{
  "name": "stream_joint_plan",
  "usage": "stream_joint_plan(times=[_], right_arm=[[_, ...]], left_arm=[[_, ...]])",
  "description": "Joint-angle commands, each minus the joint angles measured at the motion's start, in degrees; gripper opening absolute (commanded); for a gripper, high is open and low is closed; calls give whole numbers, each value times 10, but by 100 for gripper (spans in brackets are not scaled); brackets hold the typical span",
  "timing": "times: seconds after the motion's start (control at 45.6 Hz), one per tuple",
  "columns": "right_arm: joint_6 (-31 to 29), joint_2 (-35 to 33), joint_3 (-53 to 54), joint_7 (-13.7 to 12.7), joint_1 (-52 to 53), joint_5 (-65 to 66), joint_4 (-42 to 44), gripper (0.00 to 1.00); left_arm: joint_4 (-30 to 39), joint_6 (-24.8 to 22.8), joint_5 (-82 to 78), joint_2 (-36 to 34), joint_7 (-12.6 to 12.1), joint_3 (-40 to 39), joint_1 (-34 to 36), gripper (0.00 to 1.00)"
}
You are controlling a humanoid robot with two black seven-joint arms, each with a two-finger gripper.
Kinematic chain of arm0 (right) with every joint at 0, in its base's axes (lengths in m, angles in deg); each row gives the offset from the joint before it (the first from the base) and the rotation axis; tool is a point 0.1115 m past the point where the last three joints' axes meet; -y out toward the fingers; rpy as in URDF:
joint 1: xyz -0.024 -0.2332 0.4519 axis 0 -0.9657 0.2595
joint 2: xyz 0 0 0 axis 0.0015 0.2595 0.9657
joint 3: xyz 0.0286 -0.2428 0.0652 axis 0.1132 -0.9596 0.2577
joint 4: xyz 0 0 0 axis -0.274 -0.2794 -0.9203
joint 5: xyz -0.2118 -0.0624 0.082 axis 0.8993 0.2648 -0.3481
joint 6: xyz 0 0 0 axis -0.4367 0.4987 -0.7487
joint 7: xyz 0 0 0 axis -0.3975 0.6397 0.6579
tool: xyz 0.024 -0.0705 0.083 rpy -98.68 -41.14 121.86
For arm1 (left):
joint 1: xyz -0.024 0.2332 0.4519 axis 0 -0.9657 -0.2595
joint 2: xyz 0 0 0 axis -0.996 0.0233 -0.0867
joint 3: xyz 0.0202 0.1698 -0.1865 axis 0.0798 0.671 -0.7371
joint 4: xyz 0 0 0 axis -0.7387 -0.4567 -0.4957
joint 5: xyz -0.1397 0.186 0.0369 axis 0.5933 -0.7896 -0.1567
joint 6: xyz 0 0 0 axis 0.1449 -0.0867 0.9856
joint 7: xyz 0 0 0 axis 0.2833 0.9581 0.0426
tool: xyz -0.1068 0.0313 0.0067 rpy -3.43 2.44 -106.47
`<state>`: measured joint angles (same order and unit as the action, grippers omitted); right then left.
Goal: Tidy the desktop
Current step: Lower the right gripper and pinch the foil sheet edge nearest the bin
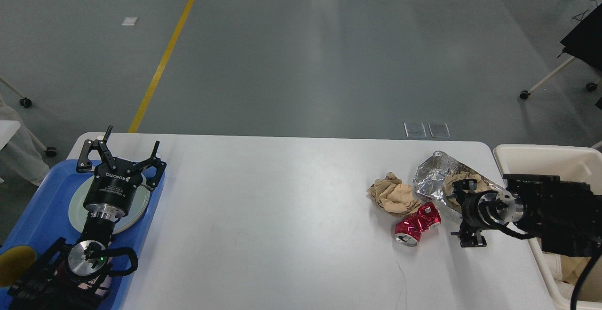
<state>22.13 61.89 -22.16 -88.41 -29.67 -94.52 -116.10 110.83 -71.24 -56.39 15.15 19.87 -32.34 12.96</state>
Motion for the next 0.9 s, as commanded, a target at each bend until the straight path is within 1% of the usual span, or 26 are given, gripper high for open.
stream_joint_plan(times=[0.0,0.066,0.197,0.241,0.307,0.438,0.504,0.592,0.614,0.723,0.877], right_arm=[[-1,4,6,-1,0,9,3,67],[-2,3,7,-1,-1,22,3,54],[-4,3,13,-1,-5,29,3,35],[-4,3,15,-1,-5,30,4,31],[-1,2,16,-1,-5,39,9,30],[-1,2,16,-2,-12,44,17,18],[-2,1,15,-3,-14,44,24,10],[-4,-1,16,-4,-16,45,26,1],[-4,-2,16,-6,-16,46,26,0],[-3,-5,17,-11,-14,60,28,0],[1,-5,16,-10,-16,72,32,0]], left_arm=[[0,0,0,0,0,0,0,97],[0,0,0,0,0,0,0,97],[0,0,0,0,0,0,0,97],[0,0,0,0,0,0,0,97],[0,0,0,0,0,0,0,97],[0,0,0,0,0,0,0,97],[0,0,0,0,0,0,0,97],[0,0,0,0,0,0,0,97],[0,0,0,0,0,0,0,97],[0,0,0,0,0,0,0,97],[0,0,0,0,0,0,0,97]])
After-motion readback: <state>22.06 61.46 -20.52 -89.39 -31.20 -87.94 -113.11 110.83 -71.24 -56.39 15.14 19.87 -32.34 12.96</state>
